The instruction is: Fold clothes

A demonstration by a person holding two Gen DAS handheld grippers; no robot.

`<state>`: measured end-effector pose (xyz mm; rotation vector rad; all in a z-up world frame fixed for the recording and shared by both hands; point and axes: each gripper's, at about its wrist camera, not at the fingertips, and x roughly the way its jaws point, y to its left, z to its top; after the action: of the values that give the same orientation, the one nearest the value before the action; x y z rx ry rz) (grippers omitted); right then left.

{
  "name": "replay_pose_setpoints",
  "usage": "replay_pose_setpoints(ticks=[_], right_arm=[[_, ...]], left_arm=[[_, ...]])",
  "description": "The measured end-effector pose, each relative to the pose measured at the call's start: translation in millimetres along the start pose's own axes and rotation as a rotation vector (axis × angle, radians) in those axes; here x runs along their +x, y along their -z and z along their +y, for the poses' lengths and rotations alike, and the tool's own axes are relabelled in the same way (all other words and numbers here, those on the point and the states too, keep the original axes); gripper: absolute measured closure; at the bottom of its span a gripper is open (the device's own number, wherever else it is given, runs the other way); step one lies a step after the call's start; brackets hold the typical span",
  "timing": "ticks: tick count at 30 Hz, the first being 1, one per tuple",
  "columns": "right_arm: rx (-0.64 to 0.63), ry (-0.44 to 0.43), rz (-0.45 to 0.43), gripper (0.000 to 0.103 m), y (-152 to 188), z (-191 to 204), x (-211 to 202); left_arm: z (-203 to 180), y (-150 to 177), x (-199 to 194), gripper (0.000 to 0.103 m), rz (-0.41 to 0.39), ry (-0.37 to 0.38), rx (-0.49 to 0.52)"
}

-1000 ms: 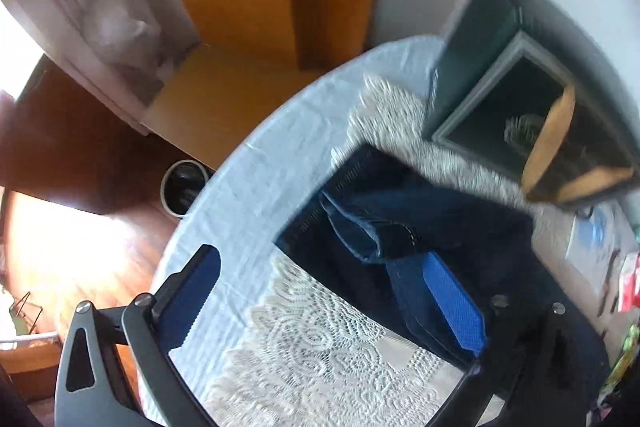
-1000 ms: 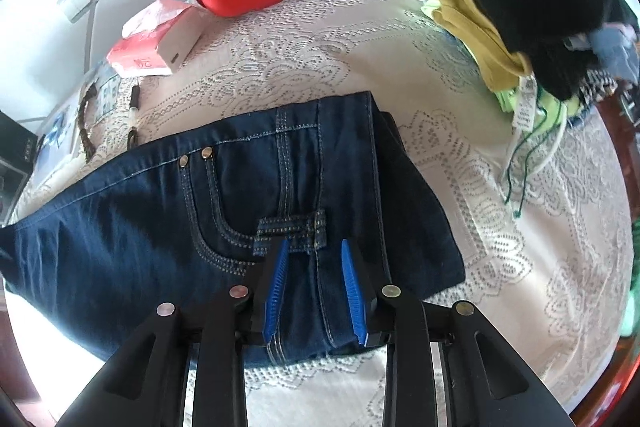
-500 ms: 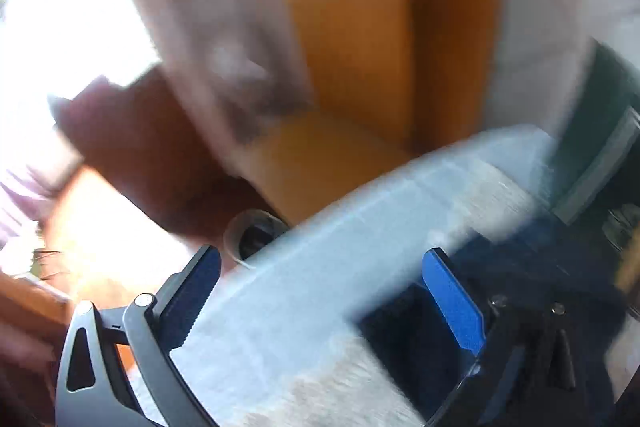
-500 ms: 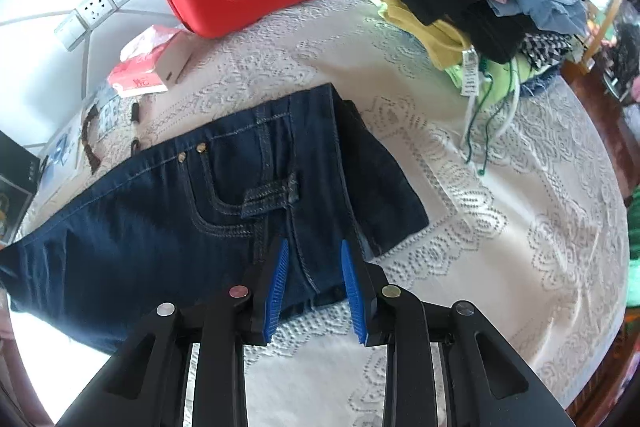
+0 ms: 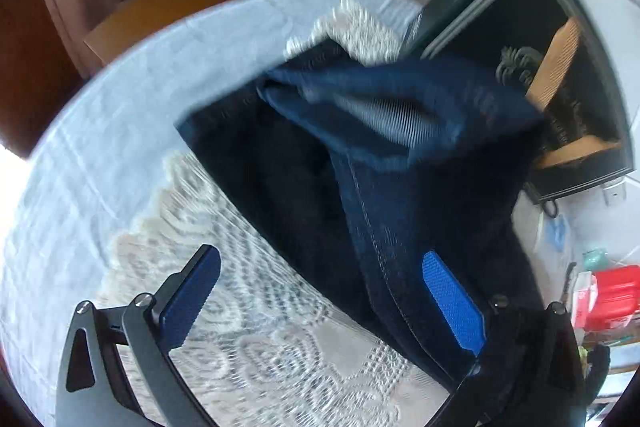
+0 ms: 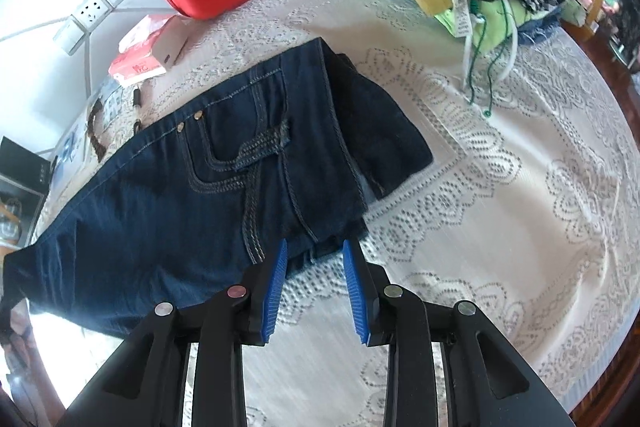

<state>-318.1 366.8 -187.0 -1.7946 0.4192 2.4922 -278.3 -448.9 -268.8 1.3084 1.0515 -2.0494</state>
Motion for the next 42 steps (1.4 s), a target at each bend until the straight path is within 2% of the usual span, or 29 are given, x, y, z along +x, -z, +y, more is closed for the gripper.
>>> replay_pose_setpoints(ticks=[1, 2, 4, 8, 9, 11, 13, 14, 16, 18, 20, 21, 23, 25, 26, 27, 29, 31, 32, 33, 34, 36, 38, 40, 41, 42], right_arm=[[0.005, 0.002, 0.0, 0.074, 1.5, -2.8, -0.3], [0.013, 0.004, -0.002, 0.074, 2.5, -5.9, -0.7], [0.027, -0.002, -0.009, 0.074, 5.0, -12.3, -2.0], [0.049, -0.031, -0.037, 0.074, 8.1, -22.8, -2.4], [0.073, -0.044, -0.047, 0.074, 9.0, -26.3, -1.5], [0.154, -0.096, -0.069, 0.074, 10.2, -37.6, 1.2], [0.228, -0.143, -0.092, 0.074, 12.1, -47.0, 2.9], [0.258, -0.166, -0.098, 0.073, 12.9, -50.9, 4.9], [0.304, -0.207, -0.099, 0.066, 12.8, -54.6, 10.6], [0.352, -0.217, -0.103, 0.053, 9.8, -55.3, 18.3], [0.394, -0.259, -0.13, 0.052, 5.5, -54.1, 25.0], [0.404, -0.282, -0.139, 0.052, 2.4, -52.3, 26.8], [0.399, -0.31, -0.173, 0.051, -1.9, -44.3, 22.9], [0.372, -0.332, -0.196, 0.039, -1.0, -36.9, 18.3], [0.372, -0.346, -0.202, 0.025, 3.2, -34.9, 16.4], [0.383, -0.371, -0.209, 0.02, 8.8, -34.3, 14.9], [0.398, -0.419, -0.25, 0.019, 19.0, -30.4, 9.3], [0.339, -0.378, -0.26, 0.012, 5.0, -18.0, 15.8], [0.325, -0.358, -0.254, 0.002, -3.5, -14.8, 21.6], [0.323, -0.319, -0.268, 0.0, -12.0, -11.3, 27.5], [0.317, -0.252, -0.303, 0.0, -23.3, -6.6, 33.0], [0.341, -0.245, -0.271, 0.023, -30.7, -6.2, 42.7], [0.332, -0.193, -0.29, 0.03, -25.6, -3.4, 40.3], [0.311, -0.162, -0.291, 0.031, -17.3, -7.0, 49.8], [0.272, -0.156, -0.336, 0.03, -14.4, -4.9, 49.6], [0.241, -0.141, -0.344, 0.025, -15.0, -1.3, 50.5]], left_arm=[[-1.2, 1.5, 5.9, 0.0, -0.002, 0.023, -0.015], [-8.2, 2.2, 6.0, 0.0, -0.063, -0.001, -0.005], [-21.2, -4.2, 13.7, 0.0, -0.106, -0.01, 0.03], [-38.2, -1.6, 25.1, 0.0, -0.123, -0.076, 0.005], [-40.2, 0.5, 25.2, 0.001, -0.116, -0.073, -0.006], [-47.2, 8.3, 21.1, 0.013, -0.111, -0.04, -0.005], [-58.1, 13.5, 22.4, 0.039, -0.104, -0.045, 0.05], [-66.6, 15.8, 27.0, 0.039, -0.11, -0.084, 0.1], [-74.8, 15.6, 32.4, 0.04, -0.124, -0.125, 0.136], [-74.2, 10.7, 35.1, 0.04, -0.125, -0.116, 0.092], [-70.4, 8.7, 33.6, 0.044, -0.101, -0.076, 0.042], [-69.7, 9.7, 33.4, 0.052, -0.087, -0.042, 0.039], [-68.7, 14.0, 34.3, 0.055, -0.084, -0.013, 0.06], [-66.2, 16.4, 34.3, 0.055, -0.099, 0.006, 0.065], [-63.7, 16.5, 34.3, 0.055, -0.104, 0.019, 0.053], [-62.3, 17.0, 34.0, 0.055, -0.106, 0.032, 0.036], [-55.9, 13.1, 29.3, 0.055, -0.101, 0.031, 0.033], [-62.7, 13.2, 31.2, 0.055, -0.093, 0.004, 0.052], [-67.8, 14.4, 32.7, 0.055, -0.091, -0.023, 0.065], [-73.0, 12.2, 34.8, 0.055, -0.092, -0.034, 0.066], [-73.0, 13.9, 33.2, 0.056, -0.089, -0.036, 0.061], [-76.4, 22.6, 33.4, 0.065, -0.056, 0.018, 0.054], [-81.4, 28.9, 34.7, 0.066, -0.081, 0.005, 0.098], [-83.9, 25.9, 34.5, 0.066, -0.092, -0.011, 0.118], [-83.7, 24.1, 34.9, 0.065, -0.085, -0.003, 0.099], [-82.9, 23.0, 35.3, 0.061, -0.088, 0.015, 0.088]])
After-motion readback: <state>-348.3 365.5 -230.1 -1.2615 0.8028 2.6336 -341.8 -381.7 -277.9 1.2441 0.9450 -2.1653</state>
